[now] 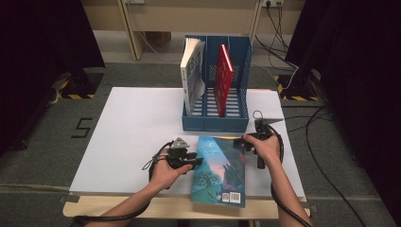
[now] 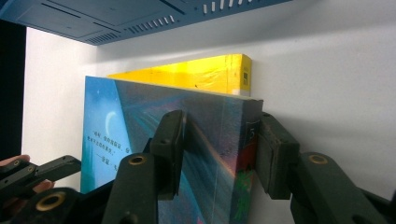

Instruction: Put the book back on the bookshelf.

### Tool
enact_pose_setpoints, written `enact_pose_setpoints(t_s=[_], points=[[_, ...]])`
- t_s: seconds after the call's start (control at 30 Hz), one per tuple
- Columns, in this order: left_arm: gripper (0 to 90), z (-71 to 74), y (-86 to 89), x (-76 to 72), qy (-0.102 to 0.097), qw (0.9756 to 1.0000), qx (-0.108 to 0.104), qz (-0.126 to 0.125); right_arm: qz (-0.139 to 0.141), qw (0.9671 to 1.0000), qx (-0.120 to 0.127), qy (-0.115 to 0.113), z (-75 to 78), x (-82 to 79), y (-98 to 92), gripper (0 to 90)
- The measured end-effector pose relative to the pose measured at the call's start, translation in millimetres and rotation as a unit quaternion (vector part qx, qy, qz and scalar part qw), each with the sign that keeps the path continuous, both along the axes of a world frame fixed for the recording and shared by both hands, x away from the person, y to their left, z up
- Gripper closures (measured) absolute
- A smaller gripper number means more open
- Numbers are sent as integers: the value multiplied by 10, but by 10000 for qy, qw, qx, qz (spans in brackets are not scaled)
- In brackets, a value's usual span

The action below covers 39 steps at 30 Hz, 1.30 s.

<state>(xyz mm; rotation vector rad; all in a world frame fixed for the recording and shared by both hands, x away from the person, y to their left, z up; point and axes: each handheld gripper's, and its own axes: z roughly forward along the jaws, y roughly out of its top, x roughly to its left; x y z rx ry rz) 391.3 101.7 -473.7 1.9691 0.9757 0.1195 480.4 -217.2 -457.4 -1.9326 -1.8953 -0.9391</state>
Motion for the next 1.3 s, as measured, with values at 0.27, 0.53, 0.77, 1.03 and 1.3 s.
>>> enact_pose_setpoints(t_s=[0.27, 0.53, 0.77, 1.03, 1.3], points=[[603, 10, 44, -10, 211, 9997, -53, -93, 12, 10000, -44, 22, 13, 4, 4, 588], [598, 6, 36, 9, 309, 9994, -46, -180, -6, 10000, -83, 18, 29, 1, 17, 586], [620, 16, 36, 30, 216, 9995, 65, -239, 15, 9998, -130, -116, 116, -26, 47, 583], [628, 19, 67, 42, 160, 9994, 168, -261, 227, 9988, 3, -440, 239, -16, 92, 599], [629, 2, 92, 56, 198, 9994, 85, -266, 428, 9982, 253, -324, 210, 6, 102, 596]])
